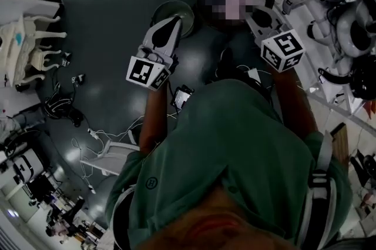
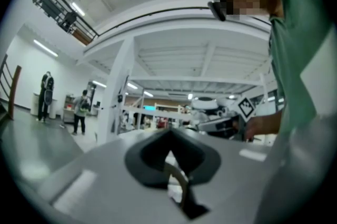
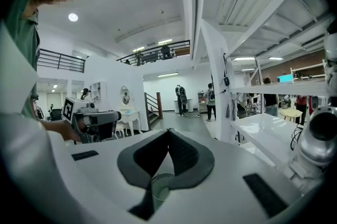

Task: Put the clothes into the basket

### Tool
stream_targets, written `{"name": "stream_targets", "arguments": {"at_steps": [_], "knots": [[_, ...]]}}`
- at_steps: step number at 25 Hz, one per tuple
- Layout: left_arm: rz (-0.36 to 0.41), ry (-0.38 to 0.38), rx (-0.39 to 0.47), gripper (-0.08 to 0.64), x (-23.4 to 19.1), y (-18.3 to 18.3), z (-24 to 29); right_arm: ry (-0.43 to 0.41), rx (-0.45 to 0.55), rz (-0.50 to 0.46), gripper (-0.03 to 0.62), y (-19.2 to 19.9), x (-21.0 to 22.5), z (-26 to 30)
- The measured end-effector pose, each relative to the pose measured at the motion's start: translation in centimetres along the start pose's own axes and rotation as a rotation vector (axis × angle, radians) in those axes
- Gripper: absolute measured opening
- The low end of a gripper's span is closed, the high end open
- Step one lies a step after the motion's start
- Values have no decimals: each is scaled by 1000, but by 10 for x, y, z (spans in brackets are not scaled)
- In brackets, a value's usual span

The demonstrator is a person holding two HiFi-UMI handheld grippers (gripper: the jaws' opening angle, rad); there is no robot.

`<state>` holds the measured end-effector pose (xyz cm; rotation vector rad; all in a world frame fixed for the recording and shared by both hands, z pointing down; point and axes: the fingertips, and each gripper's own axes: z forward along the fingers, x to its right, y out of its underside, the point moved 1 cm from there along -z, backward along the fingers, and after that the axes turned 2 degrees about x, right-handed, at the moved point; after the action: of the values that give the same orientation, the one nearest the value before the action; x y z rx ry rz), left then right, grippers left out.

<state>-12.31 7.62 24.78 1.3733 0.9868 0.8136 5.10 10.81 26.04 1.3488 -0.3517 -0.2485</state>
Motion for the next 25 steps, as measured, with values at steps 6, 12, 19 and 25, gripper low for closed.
{"name": "stream_targets", "arguments": {"at_steps": [6,12,19,25], "knots": [[-43,17,-12,2,-15,26,65,16,-17,32,5,16,65,20],[-8,14,-41,3,-40,36,123,-2,-28,27,6,16,116,51],[-30,32,-68,2,-74,34,159,10,-60,55,6,17,140,88],[-88,112,-90,3,-116,53,171,73,-87,74,6,25,142,126]]}}
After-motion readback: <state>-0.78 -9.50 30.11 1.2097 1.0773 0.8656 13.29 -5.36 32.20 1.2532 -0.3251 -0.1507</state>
